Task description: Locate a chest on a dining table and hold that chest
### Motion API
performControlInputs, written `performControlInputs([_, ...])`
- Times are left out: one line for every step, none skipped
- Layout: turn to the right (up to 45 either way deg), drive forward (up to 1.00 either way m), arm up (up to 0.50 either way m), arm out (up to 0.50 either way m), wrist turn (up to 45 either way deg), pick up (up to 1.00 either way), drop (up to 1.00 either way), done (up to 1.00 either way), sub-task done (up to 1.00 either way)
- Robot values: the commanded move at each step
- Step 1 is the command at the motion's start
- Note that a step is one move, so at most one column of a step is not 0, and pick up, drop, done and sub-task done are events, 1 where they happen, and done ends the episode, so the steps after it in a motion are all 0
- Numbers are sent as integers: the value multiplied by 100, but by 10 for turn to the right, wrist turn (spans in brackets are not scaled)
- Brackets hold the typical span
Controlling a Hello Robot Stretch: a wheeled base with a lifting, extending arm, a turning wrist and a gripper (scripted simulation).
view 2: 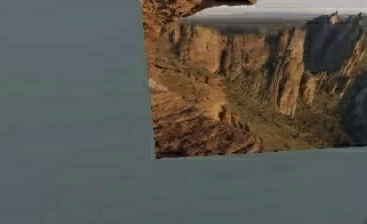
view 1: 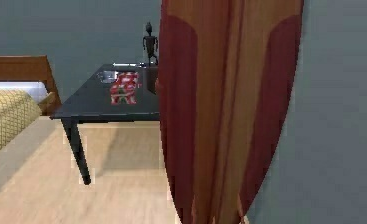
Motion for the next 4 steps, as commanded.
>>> performControlInputs([-300, 0, 0, 0, 0, 0, 0, 0, 0])
performControlInputs([0, 65, 0, 0, 0, 0, 0, 0, 0])
performControlInputs([-180, 0, 0, 0, 0, 0, 0, 0, 0])
performControlInputs([0, 20, 0, 0, 0, 0, 0, 0, 0])
